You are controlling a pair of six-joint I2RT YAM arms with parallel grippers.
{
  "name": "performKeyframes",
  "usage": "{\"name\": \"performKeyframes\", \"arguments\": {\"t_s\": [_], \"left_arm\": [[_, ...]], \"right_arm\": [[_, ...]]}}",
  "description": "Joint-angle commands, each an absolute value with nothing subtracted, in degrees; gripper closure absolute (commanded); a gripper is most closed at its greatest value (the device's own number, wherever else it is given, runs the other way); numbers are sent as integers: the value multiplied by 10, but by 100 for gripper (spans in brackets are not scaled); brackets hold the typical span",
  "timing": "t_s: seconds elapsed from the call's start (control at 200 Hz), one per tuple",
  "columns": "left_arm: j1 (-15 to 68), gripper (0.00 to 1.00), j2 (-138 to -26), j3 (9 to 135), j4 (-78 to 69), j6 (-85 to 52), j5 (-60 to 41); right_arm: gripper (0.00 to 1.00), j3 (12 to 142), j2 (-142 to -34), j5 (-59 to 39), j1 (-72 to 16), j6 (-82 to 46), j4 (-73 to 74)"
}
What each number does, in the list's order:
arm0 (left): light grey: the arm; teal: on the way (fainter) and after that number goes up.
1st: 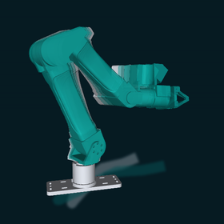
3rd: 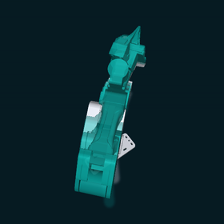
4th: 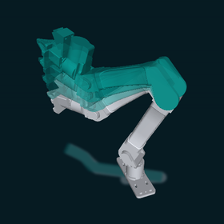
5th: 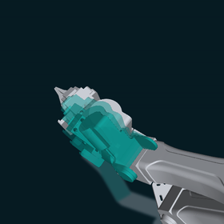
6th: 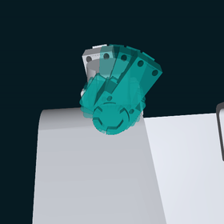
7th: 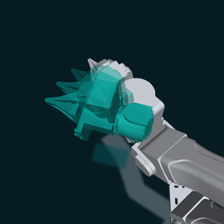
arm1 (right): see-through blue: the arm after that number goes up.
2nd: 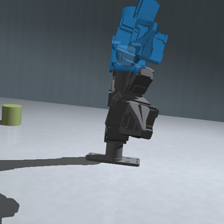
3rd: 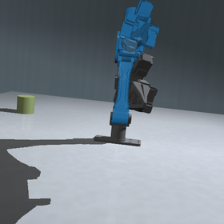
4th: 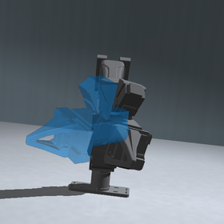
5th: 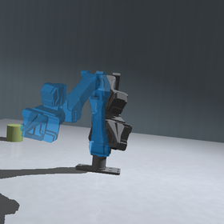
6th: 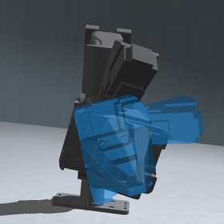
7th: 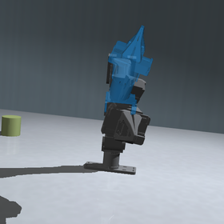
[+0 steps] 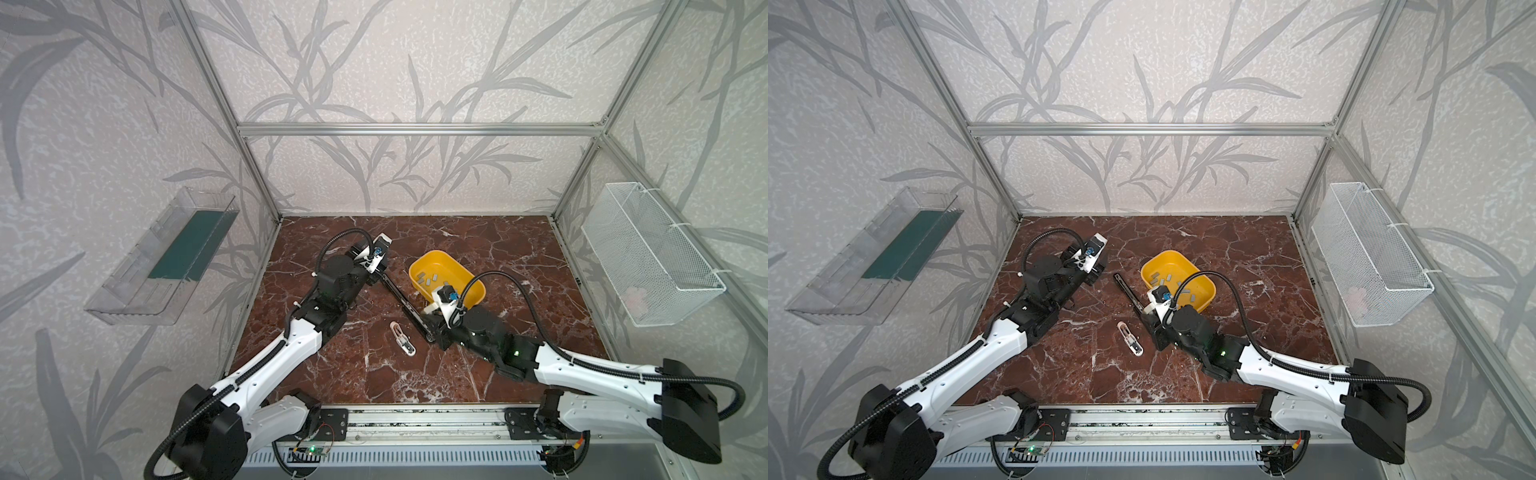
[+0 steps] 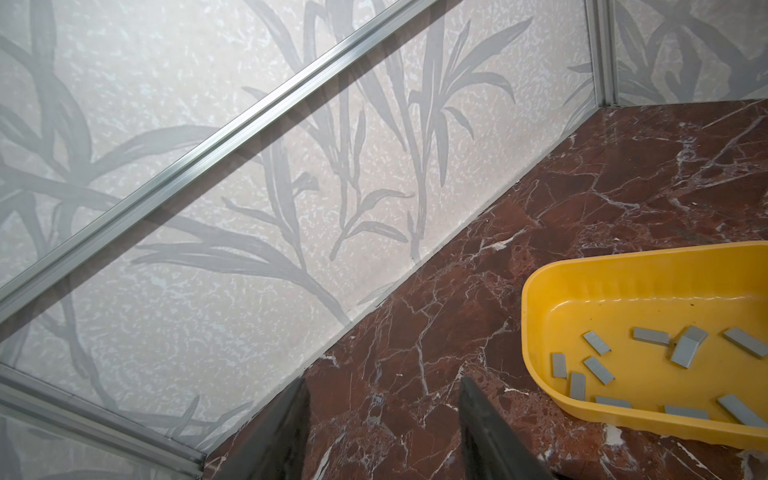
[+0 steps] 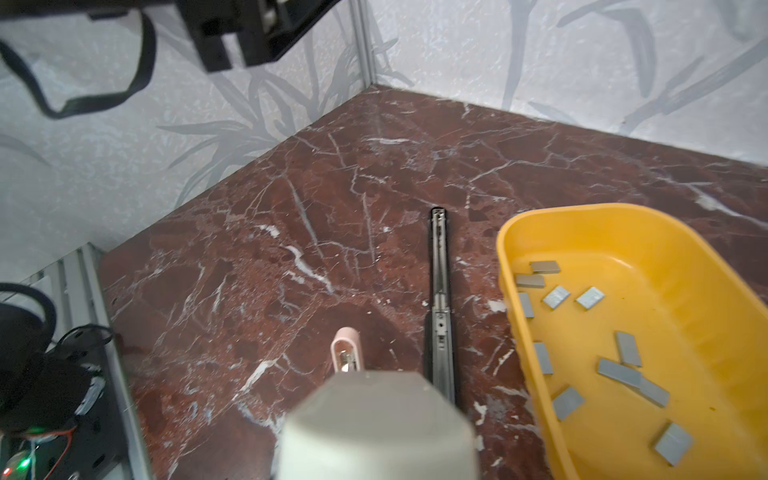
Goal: Load the staples into the stapler
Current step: 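Carry the opened beige stapler down with the right gripper while the left withdraws, then lower the beige stapler onto the table next to the pink stapler with the right gripper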
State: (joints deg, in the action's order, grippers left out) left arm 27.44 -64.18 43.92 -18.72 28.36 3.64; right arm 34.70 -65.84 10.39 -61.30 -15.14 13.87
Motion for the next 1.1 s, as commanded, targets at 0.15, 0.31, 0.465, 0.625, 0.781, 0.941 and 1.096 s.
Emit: {"name": "performKeyframes", "arguments": {"t_s": [0.15,0.31,0.465,0.625,0.781,0.941,1.096], "left_arm": [[250,42,-641,455,-208,260,86],[241,42,-646,460,-195,269,77],[232,42,-643,461,-194,264,64],[227,43,-645,461,-197,260,55],[224,43,-644,463,-189,262,54],[221,44,-645,467,-179,263,43],[220,44,-646,465,-185,263,39]], "right_arm": [[100,371,-737,193,-696,-200,163],[100,414,-825,229,-742,-218,152],[100,456,-882,223,-773,-223,135],[100,465,-909,204,-781,-250,141],[100,485,-935,197,-781,-267,121],[100,509,-963,188,-782,-280,95],[100,528,-997,178,-784,-290,81]]}}
